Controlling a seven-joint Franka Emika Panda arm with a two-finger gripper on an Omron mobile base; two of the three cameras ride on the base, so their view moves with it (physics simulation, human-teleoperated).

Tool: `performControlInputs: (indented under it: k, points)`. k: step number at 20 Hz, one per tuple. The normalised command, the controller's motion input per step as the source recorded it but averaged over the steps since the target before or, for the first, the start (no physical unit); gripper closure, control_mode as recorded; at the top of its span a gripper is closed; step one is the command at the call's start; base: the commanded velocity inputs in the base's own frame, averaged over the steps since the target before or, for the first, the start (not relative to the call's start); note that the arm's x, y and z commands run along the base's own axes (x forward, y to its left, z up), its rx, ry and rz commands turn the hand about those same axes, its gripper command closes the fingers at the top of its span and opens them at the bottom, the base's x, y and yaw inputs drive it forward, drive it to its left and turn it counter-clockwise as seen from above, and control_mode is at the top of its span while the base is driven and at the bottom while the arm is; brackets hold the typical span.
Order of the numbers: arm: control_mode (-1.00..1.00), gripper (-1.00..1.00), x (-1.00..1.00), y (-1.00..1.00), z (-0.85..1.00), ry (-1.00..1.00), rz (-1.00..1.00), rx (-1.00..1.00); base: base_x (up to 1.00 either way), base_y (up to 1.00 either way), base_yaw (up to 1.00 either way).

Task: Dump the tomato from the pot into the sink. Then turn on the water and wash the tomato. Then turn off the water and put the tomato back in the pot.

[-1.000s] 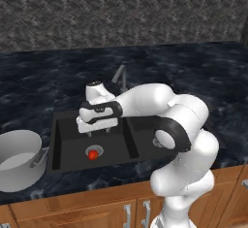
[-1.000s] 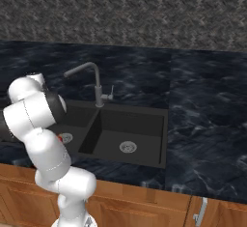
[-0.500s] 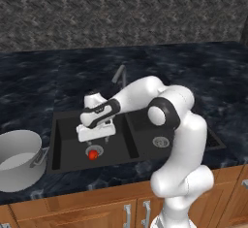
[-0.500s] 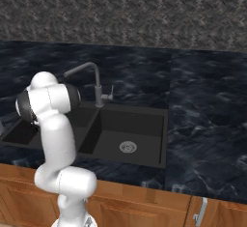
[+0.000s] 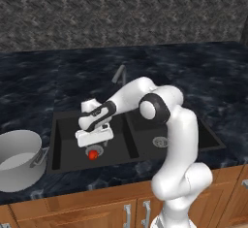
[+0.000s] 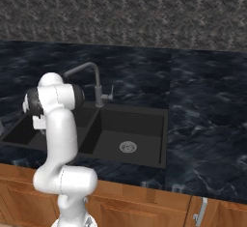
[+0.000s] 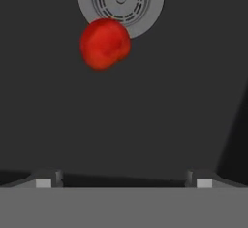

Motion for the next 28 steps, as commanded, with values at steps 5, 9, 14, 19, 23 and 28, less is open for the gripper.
performControlInputs:
  k: [5,9,14,19,23,28]
  points:
    - [-1.00,-1.00,0.16,0.00,-0.31,0.04,0.00,-0.03,0.00,0.00,0.00]
    - [-1.00,-1.00,0.20,0.00,-0.33,0.05,0.00,0.00,0.00,0.00,0.00]
    - [-1.00,-1.00,0.24,0.08,-0.35,0.07,0.00,0.00,0.00,0.00,0.00]
    - [-1.00,-1.00,0.23,0.20,-0.30,0.06,0.00,0.00,0.00,0.00,0.00]
    - [-1.00,-1.00,0.29,0.18,-0.26,0.03,0.00,0.00,0.00,0.00,0.00]
    - [-1.00,-1.00,0.32,0.10,-0.25,0.01,0.00,-0.02,0.00,0.00,0.00]
